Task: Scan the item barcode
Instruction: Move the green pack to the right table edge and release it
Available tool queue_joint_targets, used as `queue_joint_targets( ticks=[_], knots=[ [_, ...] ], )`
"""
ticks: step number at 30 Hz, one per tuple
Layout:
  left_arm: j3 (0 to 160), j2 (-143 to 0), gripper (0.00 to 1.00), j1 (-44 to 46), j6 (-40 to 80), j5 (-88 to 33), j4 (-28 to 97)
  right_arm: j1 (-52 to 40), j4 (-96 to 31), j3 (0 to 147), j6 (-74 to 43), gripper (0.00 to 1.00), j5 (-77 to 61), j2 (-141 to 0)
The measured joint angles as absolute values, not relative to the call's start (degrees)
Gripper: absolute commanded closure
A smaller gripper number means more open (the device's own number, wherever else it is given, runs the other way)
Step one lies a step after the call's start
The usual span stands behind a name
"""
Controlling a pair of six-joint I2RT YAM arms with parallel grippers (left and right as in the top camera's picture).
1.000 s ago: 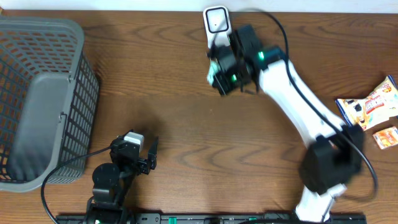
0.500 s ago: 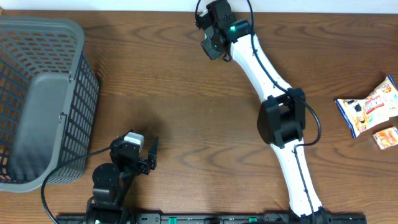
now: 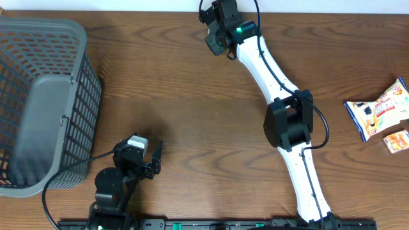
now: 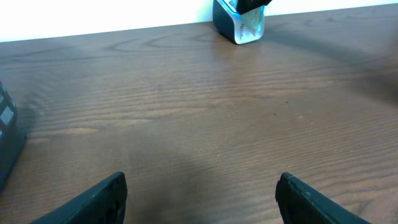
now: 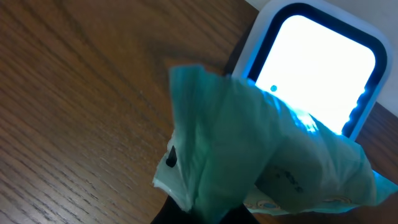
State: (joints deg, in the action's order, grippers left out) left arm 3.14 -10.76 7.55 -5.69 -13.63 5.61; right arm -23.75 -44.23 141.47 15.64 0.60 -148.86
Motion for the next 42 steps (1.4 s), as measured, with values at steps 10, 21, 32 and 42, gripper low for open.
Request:
queue_joint_targets(
  ticks=[10, 21, 32, 42],
  knots=[
    [3.1, -10.8, 0.23, 7.6, -5.7, -13.6, 5.6, -24.2, -50.9, 146.7, 17.8, 0.99, -2.2, -148.9],
    [3.1, -10.8, 0.23, 7.6, -5.7, -13.6, 5.6, -18.2, -82.9, 153.0, 2.0, 0.99, 10.0, -146.6],
    [3.1, -10.8, 0.23, 7.6, -5.7, -13.6, 5.6, 2.5, -89.1, 152.8, -11.8, 0.99, 29.1, -146.1],
    [3.1, -10.8, 0.23, 7.6, -5.7, -13.6, 5.6, 19.1, -83.3, 148.6, -13.3, 0.74, 22.9, -146.1]
  ],
)
